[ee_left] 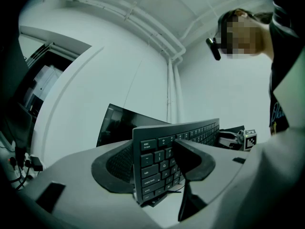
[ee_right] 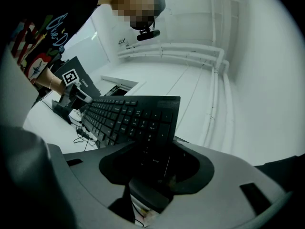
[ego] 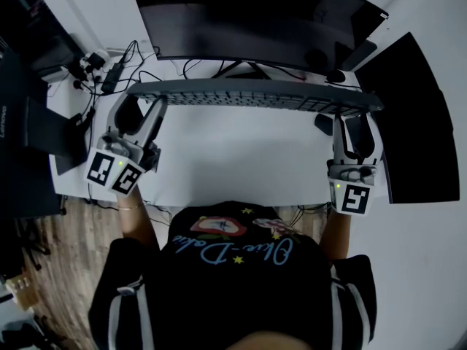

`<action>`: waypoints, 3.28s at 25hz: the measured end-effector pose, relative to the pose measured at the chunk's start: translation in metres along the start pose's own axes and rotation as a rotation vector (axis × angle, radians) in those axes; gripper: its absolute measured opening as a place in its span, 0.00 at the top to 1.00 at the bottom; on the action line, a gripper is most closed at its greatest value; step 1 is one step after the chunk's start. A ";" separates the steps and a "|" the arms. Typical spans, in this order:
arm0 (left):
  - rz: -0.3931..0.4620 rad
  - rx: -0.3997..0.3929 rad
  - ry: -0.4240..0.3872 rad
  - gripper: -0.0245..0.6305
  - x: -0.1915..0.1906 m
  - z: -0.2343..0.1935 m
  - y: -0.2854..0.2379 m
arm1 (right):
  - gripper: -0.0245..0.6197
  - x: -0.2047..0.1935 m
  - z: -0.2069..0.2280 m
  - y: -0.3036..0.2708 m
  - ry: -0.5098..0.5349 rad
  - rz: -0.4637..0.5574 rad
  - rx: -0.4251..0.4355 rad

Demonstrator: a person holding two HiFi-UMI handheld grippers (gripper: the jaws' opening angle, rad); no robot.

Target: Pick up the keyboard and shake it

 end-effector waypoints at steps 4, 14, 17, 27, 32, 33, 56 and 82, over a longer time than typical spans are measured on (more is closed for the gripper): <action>-0.009 0.000 0.003 0.59 -0.002 -0.001 0.000 | 0.67 -0.001 -0.002 0.002 -0.021 -0.002 -0.004; -0.087 0.003 0.053 0.59 -0.023 -0.008 -0.002 | 0.67 -0.019 -0.011 0.003 -0.057 -0.097 -0.003; -0.120 0.008 0.075 0.59 -0.035 -0.010 -0.003 | 0.68 -0.028 -0.016 0.004 -0.079 -0.113 0.012; -0.231 0.031 0.140 0.59 -0.069 -0.020 -0.005 | 0.68 -0.064 -0.030 0.004 -0.174 -0.201 0.039; -0.292 0.047 0.167 0.59 -0.089 -0.020 -0.003 | 0.68 -0.087 -0.037 0.008 -0.225 -0.270 0.067; -0.305 0.050 0.174 0.59 -0.094 -0.021 -0.003 | 0.68 -0.092 -0.039 0.009 -0.242 -0.278 0.073; -0.576 0.079 0.308 0.59 -0.191 -0.026 0.015 | 0.70 -0.174 -0.083 0.034 -0.522 -0.526 0.102; -0.727 0.128 0.326 0.59 -0.242 -0.033 0.003 | 0.70 -0.247 -0.113 0.048 -0.767 -0.827 0.146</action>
Point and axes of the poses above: the fingertips, and each gripper's own axes: y backward along the fingers, z to its right, x out of its top, the point moved 6 cm from there along y, backward along the fingers, and after that the axes turned 2 degrees about -y, right-handed, at the moved point
